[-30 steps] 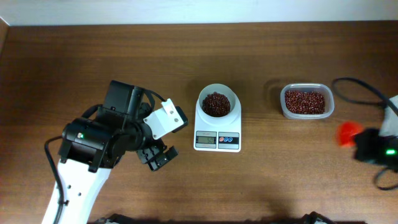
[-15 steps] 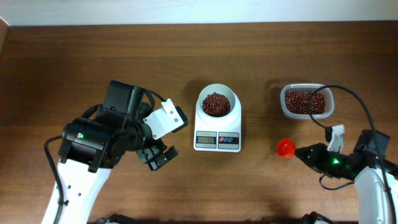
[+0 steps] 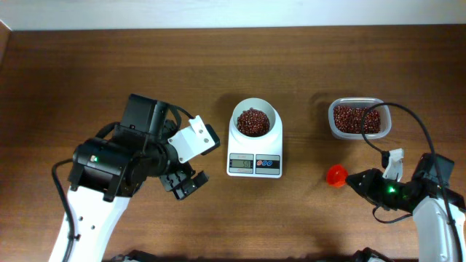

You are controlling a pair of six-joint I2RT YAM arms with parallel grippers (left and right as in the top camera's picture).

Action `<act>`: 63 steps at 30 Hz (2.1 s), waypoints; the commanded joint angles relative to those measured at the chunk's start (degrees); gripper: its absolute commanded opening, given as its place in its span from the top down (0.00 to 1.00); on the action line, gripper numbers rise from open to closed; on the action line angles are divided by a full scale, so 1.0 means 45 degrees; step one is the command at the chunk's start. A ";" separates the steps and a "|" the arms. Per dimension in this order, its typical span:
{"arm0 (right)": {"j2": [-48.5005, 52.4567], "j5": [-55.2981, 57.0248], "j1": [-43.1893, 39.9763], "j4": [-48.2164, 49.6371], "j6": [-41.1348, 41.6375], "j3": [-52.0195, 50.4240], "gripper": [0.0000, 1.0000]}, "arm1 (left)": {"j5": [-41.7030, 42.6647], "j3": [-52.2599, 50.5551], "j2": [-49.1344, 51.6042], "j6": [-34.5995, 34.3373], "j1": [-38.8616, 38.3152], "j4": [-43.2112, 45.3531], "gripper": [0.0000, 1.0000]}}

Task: Scoop and weigh 50g on scale
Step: 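Lower the orange scoop with the right gripper onto the table below the tub, then open the right gripper, release the scoop and lift away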

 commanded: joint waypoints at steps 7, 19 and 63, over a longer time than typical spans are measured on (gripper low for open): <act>0.0034 0.2084 -0.0053 -0.0879 0.0714 -0.0092 0.77 | 0.0049 0.0141 0.0005 0.0194 0.0087 0.0019 0.01; 0.0034 0.2812 -0.0053 -0.0466 0.0942 -0.0087 0.51 | 0.0049 0.0141 0.0005 0.0194 0.0087 0.0019 0.01; -0.7388 0.4090 0.6659 0.5697 0.1161 0.1865 0.01 | 0.0049 0.0141 0.0005 0.0194 0.0087 0.0019 0.01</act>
